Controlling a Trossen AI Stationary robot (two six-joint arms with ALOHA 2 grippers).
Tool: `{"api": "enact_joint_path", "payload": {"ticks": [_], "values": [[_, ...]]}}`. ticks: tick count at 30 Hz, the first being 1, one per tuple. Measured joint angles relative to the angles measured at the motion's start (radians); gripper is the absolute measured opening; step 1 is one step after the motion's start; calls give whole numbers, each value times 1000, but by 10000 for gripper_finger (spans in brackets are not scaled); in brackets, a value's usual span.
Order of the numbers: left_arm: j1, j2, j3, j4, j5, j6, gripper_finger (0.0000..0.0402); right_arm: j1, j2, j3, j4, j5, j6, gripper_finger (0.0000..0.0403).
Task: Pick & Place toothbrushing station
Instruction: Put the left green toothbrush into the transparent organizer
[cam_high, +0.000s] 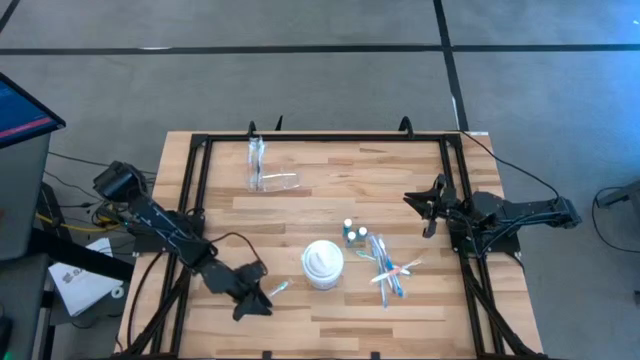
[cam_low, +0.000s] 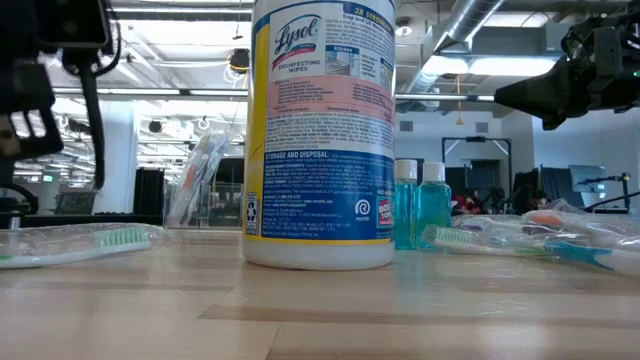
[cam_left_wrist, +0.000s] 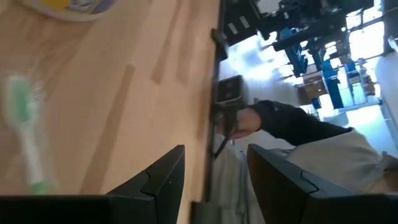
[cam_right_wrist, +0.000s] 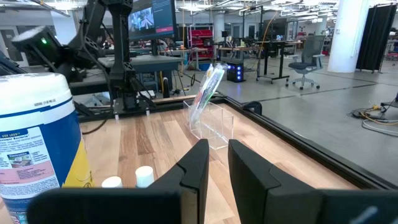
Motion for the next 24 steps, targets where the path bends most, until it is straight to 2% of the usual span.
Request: {"api": "enact_joint_path", "payload": {"ticks": [3,10,13,24], "values": [[20,-8,45,-74,41,0,167,0,0,0,0,0,0,54],[94,-6,175,-417,168,-23,147,0,0,0,0,0,0,54],[128,-6,212,-517,185,-21,139,0,0,0,0,0,0,54],[194,-7,218,-632,201,1,133,0,0,0,0,0,0,54]]}}
